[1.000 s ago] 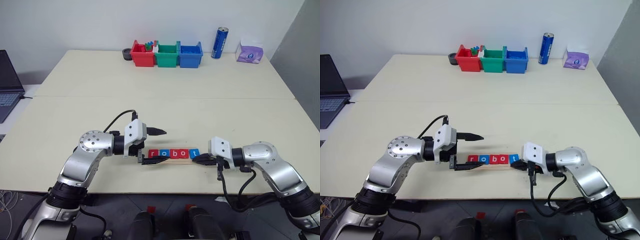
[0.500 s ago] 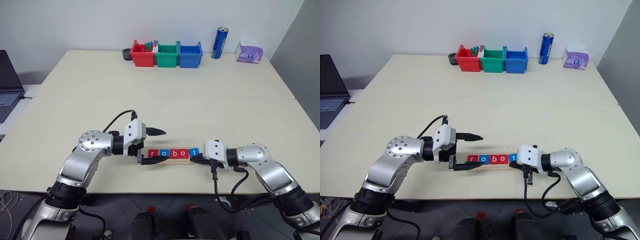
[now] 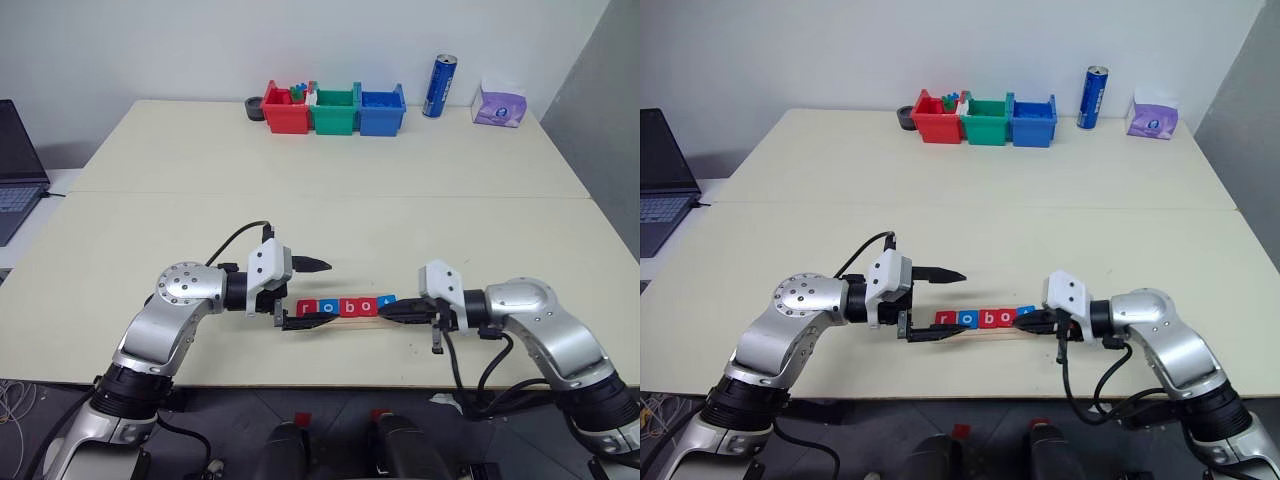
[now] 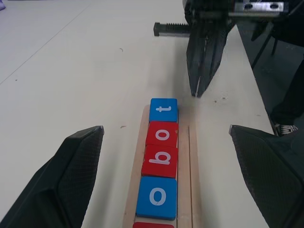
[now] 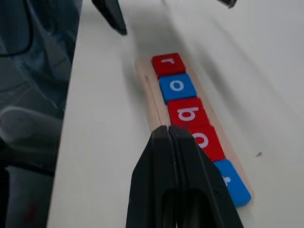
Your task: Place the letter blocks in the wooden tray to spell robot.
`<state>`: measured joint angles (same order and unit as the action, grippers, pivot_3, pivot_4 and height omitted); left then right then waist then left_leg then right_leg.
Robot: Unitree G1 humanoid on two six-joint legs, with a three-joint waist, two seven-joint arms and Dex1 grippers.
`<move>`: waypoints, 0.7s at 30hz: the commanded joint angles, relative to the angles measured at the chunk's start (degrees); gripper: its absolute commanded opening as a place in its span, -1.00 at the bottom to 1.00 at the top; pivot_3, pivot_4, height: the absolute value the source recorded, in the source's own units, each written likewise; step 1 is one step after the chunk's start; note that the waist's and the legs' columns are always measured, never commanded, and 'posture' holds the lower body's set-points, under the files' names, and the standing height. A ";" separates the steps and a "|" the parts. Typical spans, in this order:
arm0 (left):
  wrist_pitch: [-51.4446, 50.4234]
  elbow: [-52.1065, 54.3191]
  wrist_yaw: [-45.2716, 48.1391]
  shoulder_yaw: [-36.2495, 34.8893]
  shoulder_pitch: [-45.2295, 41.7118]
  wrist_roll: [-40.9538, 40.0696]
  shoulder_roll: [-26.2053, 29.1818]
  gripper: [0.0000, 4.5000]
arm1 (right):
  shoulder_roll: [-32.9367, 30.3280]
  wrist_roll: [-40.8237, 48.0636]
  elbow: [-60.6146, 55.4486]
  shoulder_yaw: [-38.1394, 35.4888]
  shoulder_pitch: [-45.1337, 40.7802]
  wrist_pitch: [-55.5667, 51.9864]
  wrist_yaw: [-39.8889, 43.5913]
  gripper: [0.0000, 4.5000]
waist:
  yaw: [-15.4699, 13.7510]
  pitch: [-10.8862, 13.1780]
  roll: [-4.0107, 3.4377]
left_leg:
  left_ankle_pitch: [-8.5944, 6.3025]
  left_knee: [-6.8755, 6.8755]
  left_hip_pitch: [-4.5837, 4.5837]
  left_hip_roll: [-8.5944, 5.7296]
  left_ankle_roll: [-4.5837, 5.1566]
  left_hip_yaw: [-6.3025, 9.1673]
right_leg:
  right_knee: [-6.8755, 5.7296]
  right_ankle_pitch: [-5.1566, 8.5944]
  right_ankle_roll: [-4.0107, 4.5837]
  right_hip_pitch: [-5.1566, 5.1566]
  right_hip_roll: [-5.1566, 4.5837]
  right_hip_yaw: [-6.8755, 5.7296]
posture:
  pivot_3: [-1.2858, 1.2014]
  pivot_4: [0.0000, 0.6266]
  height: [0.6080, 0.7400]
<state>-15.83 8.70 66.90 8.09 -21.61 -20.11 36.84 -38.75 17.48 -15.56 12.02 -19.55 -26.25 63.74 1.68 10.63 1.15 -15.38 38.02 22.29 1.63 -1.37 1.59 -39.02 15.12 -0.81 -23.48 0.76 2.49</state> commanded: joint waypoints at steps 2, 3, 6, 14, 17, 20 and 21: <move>0.57 1.49 -0.04 -0.95 -0.35 -0.64 0.26 1.00 | -2.72 -1.77 4.57 -1.93 -2.87 3.33 0.79 -0.98 | 0.01 0.00 0.00 | 0.00 0.00 -0.01 0.00 0.00 -0.02 | 0.00 0.00 -0.01 0.00 0.00 0.00 | 0.03 -0.52 1.00; 0.60 1.40 -0.02 -0.88 -0.41 -0.63 0.19 1.00 | -2.87 -2.61 5.96 -1.52 -3.31 4.49 0.65 -0.98 | 0.01 0.00 0.00 | 0.00 0.00 -0.01 0.00 0.00 -0.02 | 0.00 0.00 -0.01 0.00 0.00 0.00 | 0.03 -0.52 1.00; 0.62 1.33 0.04 -0.66 -0.51 -0.61 0.02 1.00 | -2.78 -6.35 10.80 0.24 -4.22 9.55 0.08 -0.98 | 0.06 0.00 0.00 | 0.00 -0.02 -0.01 0.01 0.00 -0.03 | 0.01 0.00 0.00 -0.01 0.01 0.00 | 0.03 -0.52 1.00; 0.44 1.69 0.06 -0.95 -0.25 -0.70 0.35 1.00 | -1.59 -9.35 15.54 2.44 -4.18 15.70 1.26 -0.98 | 0.04 0.00 0.00 | 0.00 -0.02 -0.01 0.01 0.00 -0.04 | 0.00 -0.02 0.03 -0.01 0.01 0.02 | 0.03 -0.52 1.00; 0.44 1.94 -0.11 -1.05 0.14 -0.68 0.41 1.00 | -0.61 -10.01 15.40 2.80 -4.53 15.83 1.01 -0.98 | 0.04 0.00 0.00 | 0.00 -0.02 0.00 0.01 0.00 -0.03 | 0.00 -0.02 0.03 -0.01 0.01 0.02 | 0.03 -0.52 1.00; 0.47 1.86 -0.30 -1.07 0.12 -0.60 0.34 1.00 | 0.17 -10.44 15.15 3.04 -4.73 15.75 0.88 -0.98 | 0.03 0.00 0.00 | 0.00 -0.02 0.00 0.01 0.00 -0.03 | 0.00 -0.02 0.03 -0.01 0.01 0.02 | 0.03 -0.52 1.00; 0.48 1.79 -0.38 -1.07 0.05 -0.55 0.29 1.00 | 0.36 -10.54 15.16 3.06 -4.78 15.75 0.91 -0.98 | 0.03 0.00 0.00 | 0.00 -0.02 -0.01 0.01 0.00 -0.02 | 0.00 -0.03 0.05 -0.01 0.01 0.01 | 0.03 -0.52 1.00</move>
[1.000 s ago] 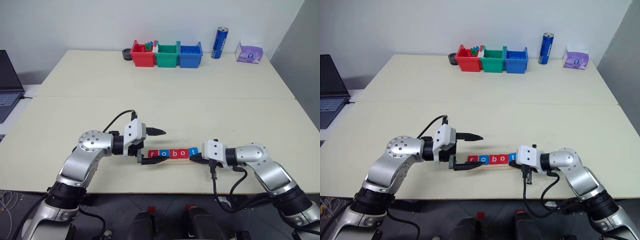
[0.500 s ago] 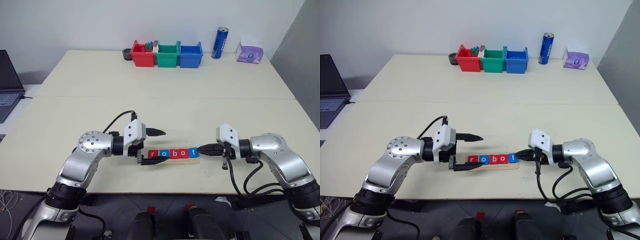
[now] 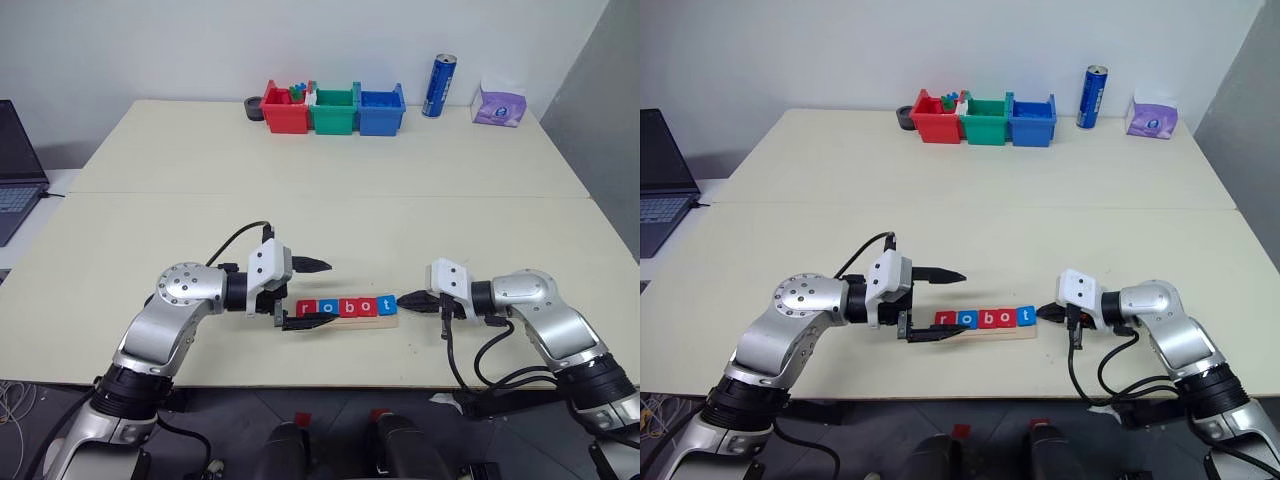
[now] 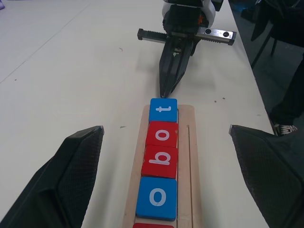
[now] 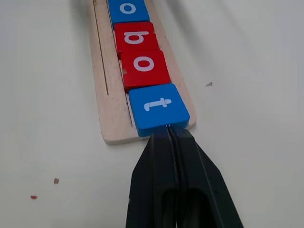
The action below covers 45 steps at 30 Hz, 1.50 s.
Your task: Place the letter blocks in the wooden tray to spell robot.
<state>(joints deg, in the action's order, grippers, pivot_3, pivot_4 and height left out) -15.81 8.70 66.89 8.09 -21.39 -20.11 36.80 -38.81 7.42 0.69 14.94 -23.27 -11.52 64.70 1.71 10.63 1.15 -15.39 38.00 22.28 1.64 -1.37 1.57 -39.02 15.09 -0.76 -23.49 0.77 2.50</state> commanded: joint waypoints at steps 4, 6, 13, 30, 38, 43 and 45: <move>0.45 1.81 -0.71 -0.96 -0.24 -0.46 0.07 1.00 | 1.05 -1.50 -0.54 0.32 -1.19 1.78 -0.15 -0.98 | 0.00 0.00 0.00 | 0.00 0.00 0.00 0.00 0.00 0.00 | 0.00 0.00 0.01 0.00 0.00 0.00 | 0.03 -0.52 1.00; 0.46 1.78 -0.84 -0.94 -0.26 -0.44 0.01 1.00 | 1.39 -1.79 -0.38 0.32 -1.25 1.92 -0.16 -0.98 | 0.00 0.00 0.00 | 0.00 0.00 0.00 0.00 0.00 0.00 | 0.00 0.00 0.00 0.00 0.00 0.00 | 0.03 -0.52 1.00; 0.62 1.76 -0.98 -1.15 -0.06 -0.56 0.41 1.00 | 2.49 -2.36 -0.38 0.67 -1.36 2.09 -0.55 -0.98 | 0.01 0.00 0.00 | 0.00 0.00 0.00 0.00 0.00 0.00 | 0.00 -0.07 0.12 0.00 0.00 0.00 | 0.03 -0.52 1.00; -11.82 8.18 -4.64 -11.58 11.26 -5.10 9.29 1.00 | -5.34 8.68 -19.31 -7.45 3.36 -17.54 0.59 -0.27 | 0.10 0.00 0.00 | 0.00 -0.05 0.00 0.07 0.00 0.11 | 0.01 -0.05 0.10 0.00 -0.03 -0.02 | 0.03 -0.52 1.00; -15.55 14.31 -6.68 -17.38 22.32 -5.82 14.45 1.00 | -5.95 11.97 -27.97 -8.03 8.35 -26.42 -4.57 0.99 | -0.24 0.01 0.00 | 0.00 -0.03 -0.03 0.11 -0.01 0.14 | 0.00 0.11 -0.11 0.05 -0.12 -0.01 | 0.03 -0.52 1.00; -14.29 14.83 -7.93 -17.36 22.71 -5.95 13.87 1.00 | -5.89 11.69 -28.83 -7.51 9.44 -27.08 -6.62 0.99 | -0.17 0.01 0.01 | 0.00 -0.03 -0.04 0.06 -0.01 0.01 | 0.02 0.12 -0.13 0.05 -0.18 0.00 | 0.03 -0.52 1.00; -14.31 14.90 -7.64 -17.13 22.77 -6.36 13.95 1.00 | -5.69 11.30 -28.75 -7.50 9.09 -27.15 -7.76 0.99 | -0.14 0.01 0.01 | 0.00 -0.03 -0.05 0.06 -0.01 0.00 | 0.02 0.12 -0.13 0.04 -0.17 -0.01 | 0.03 -0.52 1.00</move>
<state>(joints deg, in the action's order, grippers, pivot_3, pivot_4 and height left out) -30.76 21.93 59.25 -7.58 1.50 -25.56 50.40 -44.52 18.31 -26.00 8.12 -13.64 -38.67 58.02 1.57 10.64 1.16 -15.38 37.96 22.23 1.70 -1.39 1.57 -39.00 15.21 -0.89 -23.45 0.61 2.49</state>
